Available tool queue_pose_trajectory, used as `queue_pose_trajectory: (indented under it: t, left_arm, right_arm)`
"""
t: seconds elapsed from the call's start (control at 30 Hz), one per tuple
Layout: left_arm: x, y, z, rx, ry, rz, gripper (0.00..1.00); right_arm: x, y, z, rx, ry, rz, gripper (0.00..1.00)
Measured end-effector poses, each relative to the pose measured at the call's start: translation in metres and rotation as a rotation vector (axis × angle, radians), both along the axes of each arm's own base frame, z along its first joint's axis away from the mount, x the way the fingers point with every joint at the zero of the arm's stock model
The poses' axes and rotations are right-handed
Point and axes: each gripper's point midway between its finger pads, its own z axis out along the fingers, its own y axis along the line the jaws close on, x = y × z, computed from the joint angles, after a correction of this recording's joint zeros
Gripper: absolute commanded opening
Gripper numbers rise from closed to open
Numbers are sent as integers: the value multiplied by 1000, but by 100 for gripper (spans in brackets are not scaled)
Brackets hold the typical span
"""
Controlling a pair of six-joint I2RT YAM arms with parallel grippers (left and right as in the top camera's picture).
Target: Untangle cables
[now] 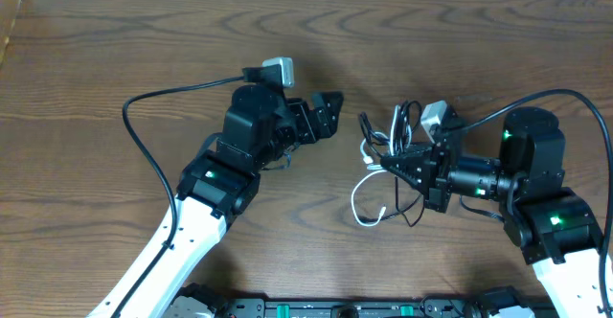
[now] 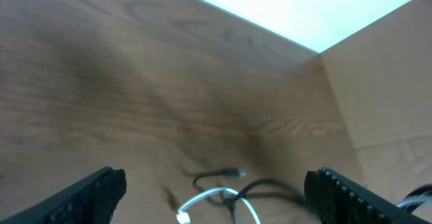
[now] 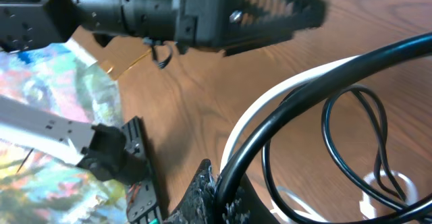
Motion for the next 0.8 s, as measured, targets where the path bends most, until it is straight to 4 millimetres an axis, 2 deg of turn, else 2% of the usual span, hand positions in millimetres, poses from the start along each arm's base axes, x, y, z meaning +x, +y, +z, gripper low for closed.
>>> queue_pose_trajectory:
  t: [0.13,0.43,0.6,0.8]
  left_arm:
    - [-5,-2,-4,36,-12,-69,91]
    - [-35,-31,4,72,-135,-394,91]
    - [-55,-44,9,88,-236,-580,92]
    - [-69,-47,15,165,-393,-720,95]
  right_arm:
    - [7,-4,-3,-10,24,-49,1]
    - [15,-8,-3,-10,49,-110,1]
    - [16,-9,-3,-9,54,-115,1]
    - [15,-9,-4,-11,63,-115,1]
